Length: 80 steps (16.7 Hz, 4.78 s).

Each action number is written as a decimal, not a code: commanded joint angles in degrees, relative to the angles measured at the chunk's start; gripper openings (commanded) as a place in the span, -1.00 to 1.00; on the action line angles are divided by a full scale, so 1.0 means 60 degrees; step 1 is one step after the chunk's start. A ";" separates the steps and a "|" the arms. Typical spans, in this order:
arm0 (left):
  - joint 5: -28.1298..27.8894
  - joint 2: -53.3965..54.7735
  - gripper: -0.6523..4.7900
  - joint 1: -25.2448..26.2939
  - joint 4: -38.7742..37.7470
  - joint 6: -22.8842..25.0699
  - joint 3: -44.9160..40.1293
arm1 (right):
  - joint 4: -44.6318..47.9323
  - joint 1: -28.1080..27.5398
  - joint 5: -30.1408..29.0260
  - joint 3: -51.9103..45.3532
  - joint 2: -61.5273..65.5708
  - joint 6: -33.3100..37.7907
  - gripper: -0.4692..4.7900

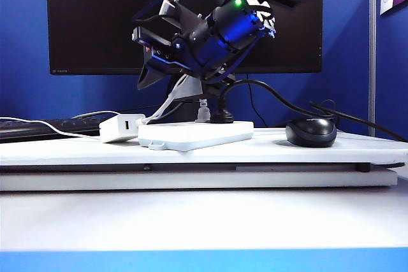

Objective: Unplug the white charger from the socket, then place it next to the socket.

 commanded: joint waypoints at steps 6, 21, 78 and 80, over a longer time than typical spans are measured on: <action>0.0069 -0.0044 -0.78 0.0000 0.0036 -0.0029 0.0018 | -0.1829 -0.0025 0.0710 0.0018 -0.0670 -0.0707 0.37; 0.0055 -0.0182 -0.78 0.0000 0.0160 -0.0076 0.0022 | -0.3942 -0.0168 0.0882 0.0022 -0.3053 -0.0783 0.11; -0.3388 -0.8375 -0.78 0.0000 0.5275 -0.1348 -1.4535 | -0.1071 -0.0211 0.3694 -1.1205 -1.1956 -0.1759 -0.82; -0.3373 -0.8378 -0.78 0.0000 0.5275 -0.1348 -1.4531 | -0.1286 -0.0208 0.3628 -1.1213 -1.2641 -0.1723 -0.82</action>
